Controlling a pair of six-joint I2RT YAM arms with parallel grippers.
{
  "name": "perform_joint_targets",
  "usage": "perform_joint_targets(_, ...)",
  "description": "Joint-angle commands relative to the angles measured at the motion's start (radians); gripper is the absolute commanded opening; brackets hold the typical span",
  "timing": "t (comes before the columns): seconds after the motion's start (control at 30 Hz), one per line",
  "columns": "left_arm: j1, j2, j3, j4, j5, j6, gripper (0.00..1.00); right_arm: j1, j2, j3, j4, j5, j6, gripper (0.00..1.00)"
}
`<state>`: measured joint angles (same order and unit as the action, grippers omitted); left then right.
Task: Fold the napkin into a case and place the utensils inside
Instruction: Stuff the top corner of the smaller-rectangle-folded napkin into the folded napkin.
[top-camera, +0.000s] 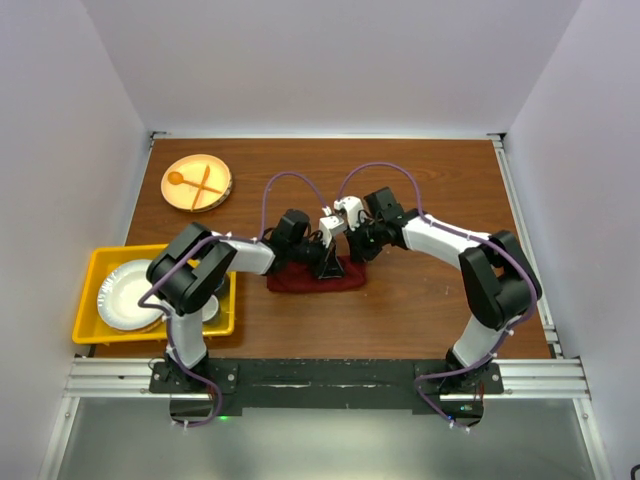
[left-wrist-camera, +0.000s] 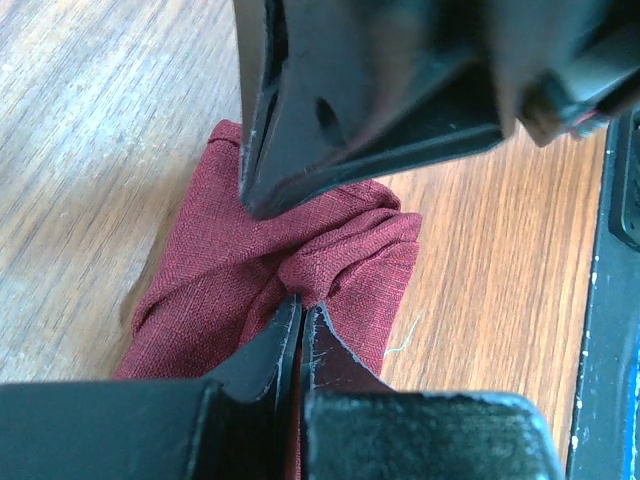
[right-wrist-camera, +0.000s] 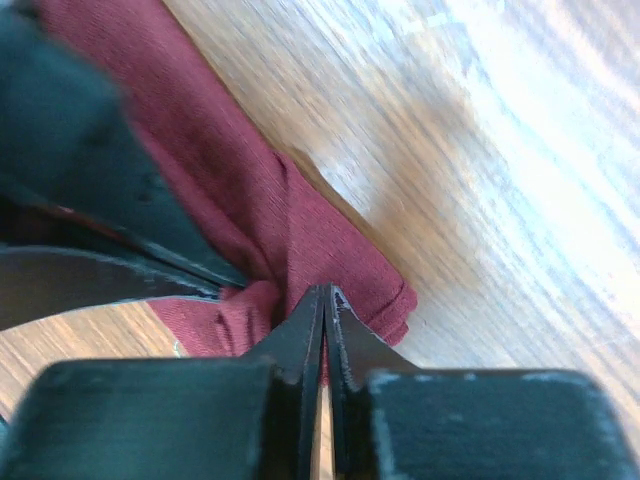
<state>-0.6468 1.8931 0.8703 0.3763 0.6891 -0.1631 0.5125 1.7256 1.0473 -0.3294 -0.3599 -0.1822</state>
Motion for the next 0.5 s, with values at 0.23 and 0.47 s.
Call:
perform_joint_targets(0.23, 0.024, 0.044, 0.010, -0.059, 0.007, -0.033, 0.00, 0.046, -0.017, 0.014, -0.007, 0.015, -0.043, 0.41)
perform_joint_targets(0.47, 0.032, 0.050, 0.010, -0.053, 0.009, -0.052, 0.00, 0.058, -0.011, -0.046, 0.052, 0.045, -0.068, 0.39)
